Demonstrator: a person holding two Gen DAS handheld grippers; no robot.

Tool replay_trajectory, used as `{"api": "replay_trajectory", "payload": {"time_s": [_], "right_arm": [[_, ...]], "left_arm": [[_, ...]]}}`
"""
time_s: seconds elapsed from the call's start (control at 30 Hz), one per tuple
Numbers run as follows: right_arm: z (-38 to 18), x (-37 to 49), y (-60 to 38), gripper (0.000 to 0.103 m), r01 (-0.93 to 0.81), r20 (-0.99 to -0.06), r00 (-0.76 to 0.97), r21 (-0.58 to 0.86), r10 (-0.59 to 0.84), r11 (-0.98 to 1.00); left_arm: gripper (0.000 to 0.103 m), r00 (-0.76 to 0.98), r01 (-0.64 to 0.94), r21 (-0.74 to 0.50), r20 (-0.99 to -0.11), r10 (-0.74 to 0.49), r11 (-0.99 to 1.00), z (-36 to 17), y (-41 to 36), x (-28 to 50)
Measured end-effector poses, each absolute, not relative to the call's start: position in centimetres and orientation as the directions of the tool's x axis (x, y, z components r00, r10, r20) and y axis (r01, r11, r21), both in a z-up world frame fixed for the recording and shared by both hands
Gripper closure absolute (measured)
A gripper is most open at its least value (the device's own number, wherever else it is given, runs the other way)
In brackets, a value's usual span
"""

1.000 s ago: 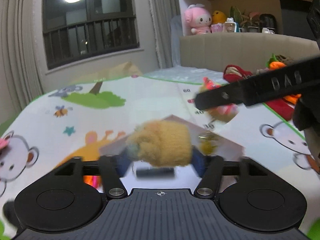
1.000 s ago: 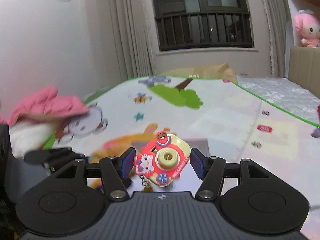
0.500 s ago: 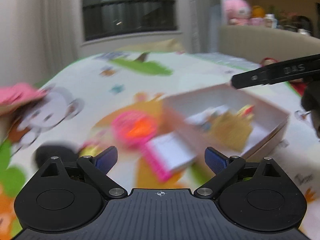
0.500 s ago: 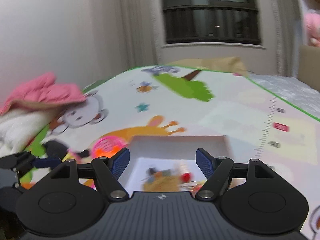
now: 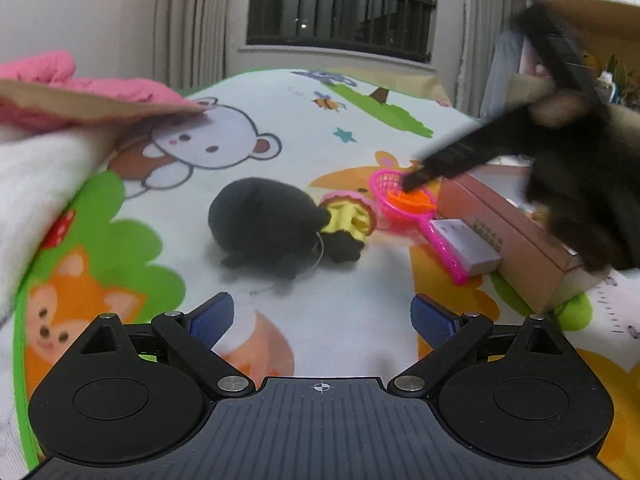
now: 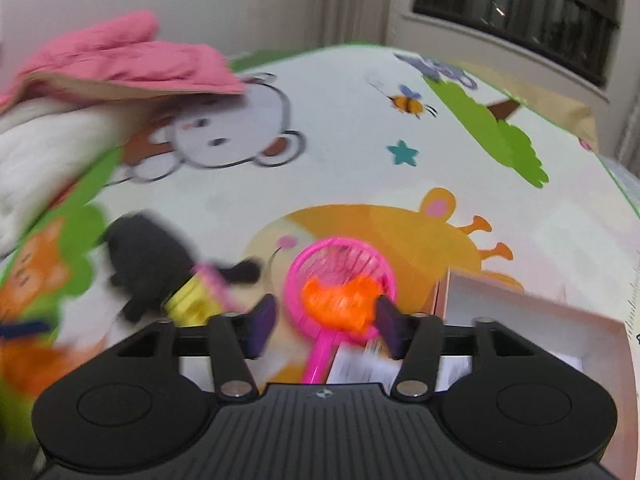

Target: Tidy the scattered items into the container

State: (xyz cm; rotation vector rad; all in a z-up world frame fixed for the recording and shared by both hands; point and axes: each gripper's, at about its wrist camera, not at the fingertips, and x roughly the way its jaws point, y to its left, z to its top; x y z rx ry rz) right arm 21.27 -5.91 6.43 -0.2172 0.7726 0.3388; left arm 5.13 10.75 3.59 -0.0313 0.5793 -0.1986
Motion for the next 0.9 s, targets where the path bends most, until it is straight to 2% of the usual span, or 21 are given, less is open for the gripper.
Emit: {"api": "replay_trajectory", "payload": {"time_s": [0.03,0.2,0.27,0.3,0.4,0.47,0.7,0.8,0.87,0.9], "right_arm": [[6.2,22.7,-5.5,0.021,-0.364,-0.725,0.658,-0.074,0.201,0.928],[4.5,27.0,-4.1,0.022,-0.321,-0.782,0.612,-0.108,0.12,0.941],[4.1,26.7,-3.5,0.033,-0.343,-0.797,0.59,-0.108,0.125,0.933],[4.0,26.1,-3.5,0.038,-0.357,-0.808,0.572,-0.09,0.141,0.93],[4.2,23.5,-3.5,0.043,-0.392,-0.821,0.535,-0.032,0.199,0.919],[4.4,20.8,-3.7,0.052,-0.429,-0.822,0.511,0.01,0.252,0.903],[5.8,12.5,-4.9,0.052,-0.579,-0.795,0.366,0.212,0.483,0.787],[7.2,10.2,-5.0,0.052,-0.615,-0.763,0.437,0.132,0.475,0.777],[8.5,11.2,-5.4,0.053,-0.574,-0.74,0.516,0.076,0.432,0.815],[8.8,12.6,-5.6,0.057,-0.532,-0.737,0.546,0.062,0.398,0.844]], "left_arm": [[0.004,0.818,0.18,-0.098,-0.538,-0.204,0.979,3.6,11.1,4.8],[0.003,0.813,0.21,-0.139,-0.526,-0.252,0.968,3.7,11.8,3.5],[0.003,0.811,0.22,-0.137,-0.525,-0.259,0.966,3.7,11.7,3.1],[0.003,0.809,0.224,-0.136,-0.526,-0.262,0.965,3.7,11.7,2.9],[0.003,0.803,0.226,-0.136,-0.535,-0.264,0.965,3.5,11.5,2.3],[0.003,0.796,0.232,-0.137,-0.543,-0.269,0.963,3.4,11.3,1.8],[0.003,0.753,0.311,-0.093,-0.583,-0.305,0.946,2.9,9.1,-0.6],[0.003,0.746,0.33,-0.085,-0.586,-0.315,0.94,2.9,8.7,-1.2],[0.003,0.748,0.326,-0.087,-0.585,-0.313,0.941,2.9,8.6,-1.3],[0.003,0.75,0.322,-0.091,-0.583,-0.313,0.942,2.9,8.7,-1.3]]}}
